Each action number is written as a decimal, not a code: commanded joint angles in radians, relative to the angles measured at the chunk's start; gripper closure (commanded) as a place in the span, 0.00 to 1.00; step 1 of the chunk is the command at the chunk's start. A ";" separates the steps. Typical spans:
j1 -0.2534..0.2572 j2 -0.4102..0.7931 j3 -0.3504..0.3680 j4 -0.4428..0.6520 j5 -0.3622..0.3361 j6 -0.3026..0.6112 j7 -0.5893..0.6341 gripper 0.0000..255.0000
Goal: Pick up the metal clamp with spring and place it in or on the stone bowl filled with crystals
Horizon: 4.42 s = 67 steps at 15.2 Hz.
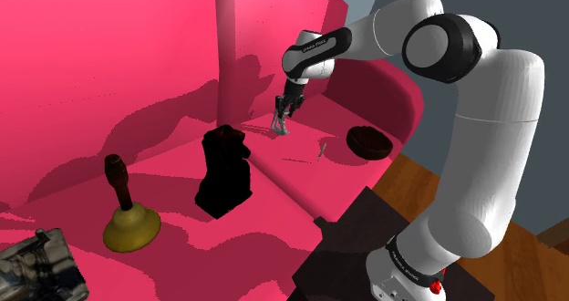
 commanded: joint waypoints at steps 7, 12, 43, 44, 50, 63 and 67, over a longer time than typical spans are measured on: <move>0.002 -0.037 -0.004 0.015 -0.007 -0.052 0.005 1.00; 0.004 -0.071 -0.007 0.036 -0.013 -0.106 0.010 1.00; -0.074 -0.337 -0.074 -0.007 -0.046 -0.332 -0.115 1.00; -0.084 -0.355 -0.082 -0.027 -0.048 -0.329 -0.134 1.00; -0.147 -0.443 -0.140 -0.123 -0.064 -0.323 -0.250 1.00; -0.292 -0.525 -0.292 -0.184 -0.095 -0.345 -0.534 1.00; -0.338 -0.517 -0.344 -0.163 -0.094 -0.358 -0.634 1.00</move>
